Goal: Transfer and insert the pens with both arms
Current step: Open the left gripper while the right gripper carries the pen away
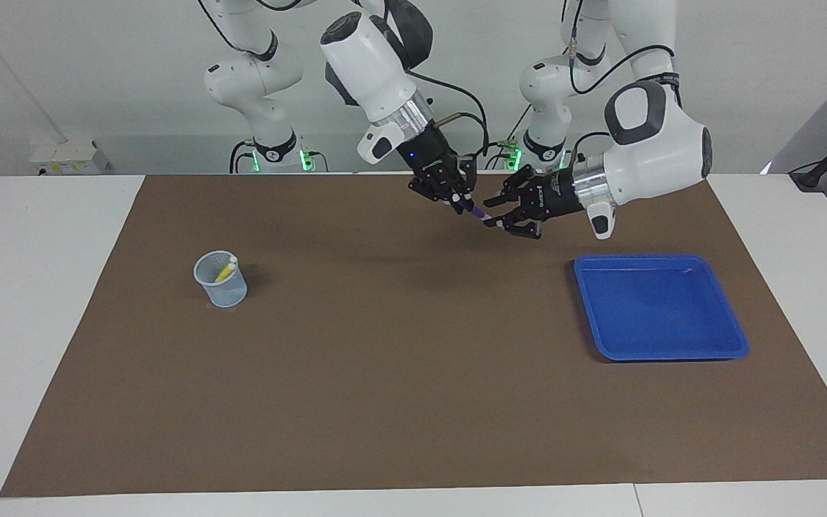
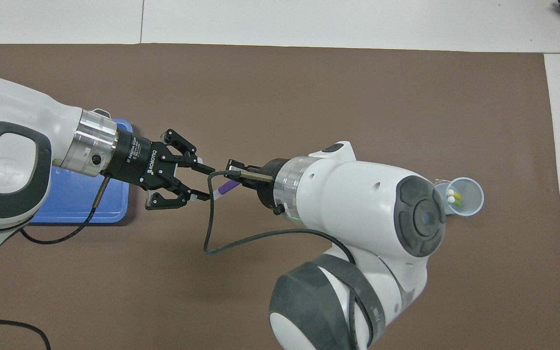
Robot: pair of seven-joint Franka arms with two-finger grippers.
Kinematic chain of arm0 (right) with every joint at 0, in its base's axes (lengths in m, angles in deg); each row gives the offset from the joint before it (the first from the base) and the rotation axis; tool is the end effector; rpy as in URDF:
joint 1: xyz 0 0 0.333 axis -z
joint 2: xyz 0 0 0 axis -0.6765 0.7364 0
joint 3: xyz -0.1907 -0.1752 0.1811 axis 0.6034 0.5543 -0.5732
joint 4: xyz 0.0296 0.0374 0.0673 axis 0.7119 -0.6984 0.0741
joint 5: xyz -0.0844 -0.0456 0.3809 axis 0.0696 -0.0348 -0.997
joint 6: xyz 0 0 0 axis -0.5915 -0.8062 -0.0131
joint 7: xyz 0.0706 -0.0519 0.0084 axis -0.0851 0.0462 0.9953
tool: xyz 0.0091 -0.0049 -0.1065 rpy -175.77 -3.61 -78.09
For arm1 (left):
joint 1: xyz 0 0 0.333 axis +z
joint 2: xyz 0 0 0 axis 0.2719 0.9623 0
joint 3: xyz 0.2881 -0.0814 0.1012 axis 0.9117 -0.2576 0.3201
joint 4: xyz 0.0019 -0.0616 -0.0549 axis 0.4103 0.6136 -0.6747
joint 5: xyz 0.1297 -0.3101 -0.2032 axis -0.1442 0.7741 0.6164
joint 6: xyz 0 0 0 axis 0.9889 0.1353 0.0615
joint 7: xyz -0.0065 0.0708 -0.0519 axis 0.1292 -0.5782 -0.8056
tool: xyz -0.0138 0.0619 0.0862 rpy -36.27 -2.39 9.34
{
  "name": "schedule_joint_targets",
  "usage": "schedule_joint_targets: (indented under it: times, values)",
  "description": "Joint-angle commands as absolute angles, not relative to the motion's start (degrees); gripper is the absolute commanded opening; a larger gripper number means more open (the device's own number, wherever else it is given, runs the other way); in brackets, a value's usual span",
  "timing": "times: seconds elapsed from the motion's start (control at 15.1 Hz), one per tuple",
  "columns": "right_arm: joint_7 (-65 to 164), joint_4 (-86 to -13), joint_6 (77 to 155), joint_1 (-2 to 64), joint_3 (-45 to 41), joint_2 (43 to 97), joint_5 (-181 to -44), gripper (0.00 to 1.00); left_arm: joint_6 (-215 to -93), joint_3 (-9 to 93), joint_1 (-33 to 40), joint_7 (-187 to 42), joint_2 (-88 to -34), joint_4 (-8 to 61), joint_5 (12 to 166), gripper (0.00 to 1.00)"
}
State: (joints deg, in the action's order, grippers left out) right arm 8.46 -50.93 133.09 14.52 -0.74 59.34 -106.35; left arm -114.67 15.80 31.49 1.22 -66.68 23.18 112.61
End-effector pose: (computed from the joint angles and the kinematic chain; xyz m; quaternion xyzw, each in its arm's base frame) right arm 0.5131 0.3515 0.5390 -0.9534 0.1050 -0.0769 0.2723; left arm 0.5402 -0.1975 0.5030 0.6477 0.6290 -0.3832 0.1948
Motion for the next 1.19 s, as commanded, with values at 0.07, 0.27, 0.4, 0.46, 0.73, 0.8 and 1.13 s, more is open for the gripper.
schedule_joint_targets:
  times: [0.07, 0.27, 0.4, 0.46, 0.73, 0.8, 1.13]
  values:
    - [22.9, -49.4, 120.8, 22.9, -0.9, 58.5, -100.3, 0.0, -115.2, 16.9, 32.4, -4.1, -69.0, 25.3, 111.5, 1.0]
    - [38.0, -45.2, 107.5, 31.0, -0.8, 58.3, -92.8, 0.0, -115.3, 17.0, 33.9, -10.5, -69.0, 25.6, 101.2, 1.0]
    - [51.5, -44.9, 103.6, 36.6, -0.8, 58.2, -87.6, 0.0, -115.3, 16.9, 35.4, -15.7, -69.6, 26.7, 94.5, 1.0]
    - [57.1, -45.4, 103.1, 38.5, -0.8, 58.1, -86.4, 0.0, -115.2, 17.0, 36.0, -19.0, -69.7, 27.1, 91.7, 1.0]
    - [69.4, -49.7, 104.2, 42.6, -0.7, 56.2, -82.6, 0.0, -115.1, 17.0, 40.5, -36.8, -69.7, 26.8, 79.7, 1.0]
    - [71.4, -51.6, 105.6, 43.7, -0.7, 55.5, -82.3, 0.0, -115.2, 17.0, 41.9, -42.8, -69.6, 26.3, 77.2, 1.0]
    - [84.9, -60.5, 114.3, 49.1, -0.7, 52.9, -81.9, 0.0, -118.9, 17.2, 44.6, -68.8, -68.8, 22.9, 65.9, 1.0]
